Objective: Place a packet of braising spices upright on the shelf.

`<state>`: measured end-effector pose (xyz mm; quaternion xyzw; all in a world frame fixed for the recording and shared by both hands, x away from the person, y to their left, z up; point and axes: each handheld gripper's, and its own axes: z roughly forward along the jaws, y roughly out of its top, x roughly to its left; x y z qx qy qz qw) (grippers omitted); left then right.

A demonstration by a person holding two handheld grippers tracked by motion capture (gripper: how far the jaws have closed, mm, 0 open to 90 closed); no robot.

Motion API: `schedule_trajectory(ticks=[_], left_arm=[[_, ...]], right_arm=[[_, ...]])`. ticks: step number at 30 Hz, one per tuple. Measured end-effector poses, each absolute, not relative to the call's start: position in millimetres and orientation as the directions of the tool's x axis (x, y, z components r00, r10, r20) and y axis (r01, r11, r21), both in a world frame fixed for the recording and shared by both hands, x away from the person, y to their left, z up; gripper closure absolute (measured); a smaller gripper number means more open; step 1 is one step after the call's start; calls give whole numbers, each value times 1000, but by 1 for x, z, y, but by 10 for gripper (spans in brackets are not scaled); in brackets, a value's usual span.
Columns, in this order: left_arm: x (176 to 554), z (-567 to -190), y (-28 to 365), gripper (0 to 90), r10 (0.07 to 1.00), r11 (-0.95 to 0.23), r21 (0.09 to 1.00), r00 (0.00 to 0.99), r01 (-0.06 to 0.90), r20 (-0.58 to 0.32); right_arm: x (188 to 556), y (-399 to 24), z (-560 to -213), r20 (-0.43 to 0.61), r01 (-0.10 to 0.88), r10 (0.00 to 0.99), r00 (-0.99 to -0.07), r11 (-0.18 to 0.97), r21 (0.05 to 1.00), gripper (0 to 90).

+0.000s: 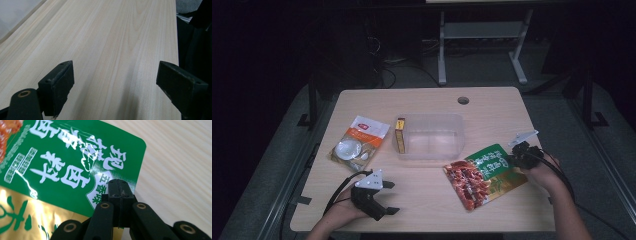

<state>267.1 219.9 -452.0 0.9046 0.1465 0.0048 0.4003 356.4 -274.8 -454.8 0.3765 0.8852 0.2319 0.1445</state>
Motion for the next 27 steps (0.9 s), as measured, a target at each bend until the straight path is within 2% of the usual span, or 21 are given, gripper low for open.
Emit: schedule_trajectory(ticks=[7, 15, 27], left_arm=[[267, -452, 219, 143, 267, -637, 727, 958, 257, -104], [267, -451, 220, 143, 273, -634, 729, 957, 259, -102], [267, -450, 222, 143, 282, -629, 733, 955, 258, -94]], right_arm=[[336, -252, -453, -84, 544, 665, -742, 671, 504, 900], [326, -219, -452, -37, 488, 582, -812, 712, 505, 900], [311, -177, -452, -41, 359, 438, -898, 783, 508, 900]])
